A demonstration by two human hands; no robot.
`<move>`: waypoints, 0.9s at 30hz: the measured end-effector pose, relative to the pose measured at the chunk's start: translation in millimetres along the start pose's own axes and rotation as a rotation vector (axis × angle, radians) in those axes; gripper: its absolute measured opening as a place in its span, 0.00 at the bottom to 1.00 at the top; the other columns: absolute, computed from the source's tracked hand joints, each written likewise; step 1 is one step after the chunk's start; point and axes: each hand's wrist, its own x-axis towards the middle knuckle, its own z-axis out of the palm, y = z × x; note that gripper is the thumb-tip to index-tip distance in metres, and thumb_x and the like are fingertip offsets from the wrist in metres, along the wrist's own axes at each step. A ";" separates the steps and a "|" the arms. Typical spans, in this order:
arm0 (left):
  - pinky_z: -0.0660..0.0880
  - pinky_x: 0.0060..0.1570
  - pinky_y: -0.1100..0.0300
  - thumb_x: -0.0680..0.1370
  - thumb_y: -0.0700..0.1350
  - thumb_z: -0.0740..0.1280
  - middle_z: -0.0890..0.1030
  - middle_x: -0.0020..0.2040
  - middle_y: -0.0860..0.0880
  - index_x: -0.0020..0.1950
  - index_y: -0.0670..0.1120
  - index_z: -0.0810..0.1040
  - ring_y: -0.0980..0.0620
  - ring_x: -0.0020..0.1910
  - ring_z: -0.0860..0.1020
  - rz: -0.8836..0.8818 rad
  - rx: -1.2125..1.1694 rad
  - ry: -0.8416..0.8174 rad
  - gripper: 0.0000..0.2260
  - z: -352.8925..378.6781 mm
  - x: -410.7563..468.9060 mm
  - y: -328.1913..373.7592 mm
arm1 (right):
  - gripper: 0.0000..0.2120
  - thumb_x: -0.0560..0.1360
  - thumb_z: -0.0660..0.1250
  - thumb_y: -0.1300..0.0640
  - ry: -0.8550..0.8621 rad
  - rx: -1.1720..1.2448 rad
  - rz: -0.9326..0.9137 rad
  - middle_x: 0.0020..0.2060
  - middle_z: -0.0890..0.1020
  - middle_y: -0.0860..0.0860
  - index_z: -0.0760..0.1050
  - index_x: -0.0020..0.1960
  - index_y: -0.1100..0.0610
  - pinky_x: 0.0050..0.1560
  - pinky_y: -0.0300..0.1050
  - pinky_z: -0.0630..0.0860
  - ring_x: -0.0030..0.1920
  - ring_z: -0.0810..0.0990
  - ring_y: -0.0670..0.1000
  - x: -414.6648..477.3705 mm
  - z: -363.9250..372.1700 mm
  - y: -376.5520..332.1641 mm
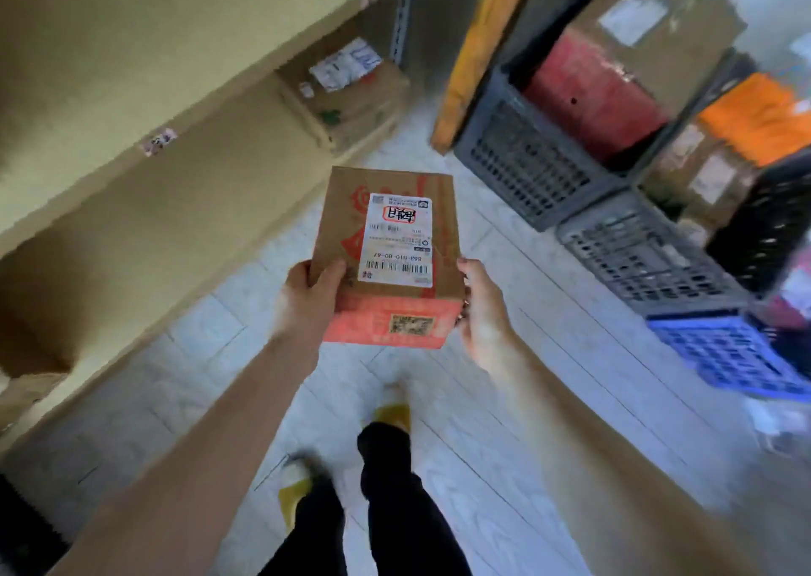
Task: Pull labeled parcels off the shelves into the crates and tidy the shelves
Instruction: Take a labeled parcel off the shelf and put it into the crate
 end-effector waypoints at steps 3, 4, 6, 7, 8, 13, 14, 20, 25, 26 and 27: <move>0.71 0.28 0.66 0.76 0.48 0.65 0.77 0.40 0.53 0.53 0.47 0.73 0.57 0.36 0.75 0.037 0.103 -0.148 0.08 73.4 -40.8 39.5 | 0.14 0.77 0.54 0.50 0.142 0.091 0.005 0.32 0.82 0.49 0.75 0.43 0.54 0.32 0.41 0.70 0.30 0.78 0.47 -23.2 -78.6 -36.7; 0.71 0.31 0.64 0.76 0.48 0.65 0.78 0.42 0.51 0.55 0.46 0.74 0.55 0.38 0.76 0.046 0.133 -0.185 0.10 98.6 -52.2 50.9 | 0.14 0.77 0.54 0.50 0.178 0.144 0.012 0.36 0.83 0.52 0.76 0.45 0.55 0.36 0.42 0.73 0.33 0.80 0.49 -28.1 -102.6 -48.7; 0.73 0.39 0.60 0.76 0.48 0.65 0.78 0.48 0.47 0.57 0.44 0.74 0.50 0.44 0.77 0.049 0.211 -0.253 0.12 153.2 -71.8 69.4 | 0.14 0.77 0.54 0.52 0.258 0.279 0.029 0.44 0.83 0.58 0.76 0.49 0.58 0.44 0.48 0.76 0.40 0.81 0.55 -31.6 -153.0 -69.3; 0.74 0.43 0.58 0.76 0.48 0.65 0.78 0.50 0.46 0.57 0.44 0.73 0.48 0.47 0.78 0.041 0.247 -0.282 0.13 181.3 -81.0 76.1 | 0.13 0.77 0.55 0.54 0.293 0.342 0.026 0.45 0.82 0.59 0.76 0.48 0.59 0.43 0.47 0.77 0.40 0.81 0.56 -31.9 -178.7 -78.0; 0.74 0.47 0.56 0.76 0.48 0.65 0.79 0.52 0.45 0.57 0.43 0.73 0.46 0.49 0.78 0.034 0.274 -0.309 0.13 209.8 -89.9 82.3 | 0.12 0.76 0.55 0.54 0.323 0.383 0.026 0.44 0.82 0.58 0.76 0.47 0.58 0.39 0.44 0.78 0.39 0.81 0.55 -30.7 -205.5 -86.3; 0.72 0.34 0.60 0.75 0.45 0.64 0.78 0.45 0.49 0.54 0.43 0.73 0.53 0.41 0.78 0.029 0.339 -0.394 0.10 342.6 -129.4 102.2 | 0.16 0.76 0.58 0.54 0.396 0.436 0.059 0.53 0.81 0.62 0.74 0.57 0.63 0.50 0.52 0.77 0.49 0.81 0.59 -16.2 -333.6 -118.2; 0.72 0.32 0.62 0.76 0.44 0.63 0.78 0.43 0.51 0.53 0.43 0.73 0.54 0.39 0.77 0.027 0.345 -0.407 0.09 365.0 -136.9 105.9 | 0.17 0.76 0.59 0.53 0.409 0.445 0.071 0.53 0.81 0.61 0.74 0.58 0.63 0.51 0.53 0.77 0.50 0.81 0.59 -13.7 -354.8 -123.3; 0.73 0.29 0.62 0.76 0.44 0.64 0.79 0.45 0.46 0.55 0.41 0.72 0.51 0.38 0.78 0.000 0.428 -0.493 0.10 475.5 -162.0 129.6 | 0.21 0.73 0.66 0.48 0.486 0.521 0.072 0.54 0.81 0.58 0.74 0.60 0.60 0.57 0.56 0.77 0.54 0.81 0.58 2.5 -449.3 -147.8; 0.74 0.42 0.57 0.76 0.46 0.65 0.79 0.51 0.43 0.55 0.42 0.71 0.45 0.47 0.79 -0.025 0.465 -0.555 0.10 540.8 -157.8 138.0 | 0.28 0.71 0.70 0.48 0.544 0.572 0.076 0.58 0.79 0.58 0.70 0.65 0.61 0.60 0.56 0.75 0.57 0.79 0.57 21.0 -500.5 -163.5; 0.74 0.39 0.57 0.76 0.47 0.65 0.79 0.50 0.44 0.55 0.43 0.71 0.47 0.46 0.79 -0.033 0.471 -0.567 0.11 552.8 -156.0 137.4 | 0.28 0.71 0.70 0.49 0.544 0.561 0.082 0.58 0.79 0.58 0.70 0.65 0.61 0.60 0.55 0.75 0.57 0.79 0.57 25.7 -510.0 -165.9; 0.73 0.37 0.59 0.77 0.47 0.65 0.79 0.49 0.45 0.56 0.42 0.72 0.48 0.45 0.79 -0.041 0.484 -0.577 0.12 564.4 -154.8 137.6 | 0.27 0.71 0.70 0.49 0.549 0.561 0.088 0.58 0.79 0.58 0.70 0.65 0.61 0.59 0.55 0.76 0.56 0.79 0.57 30.8 -519.6 -167.5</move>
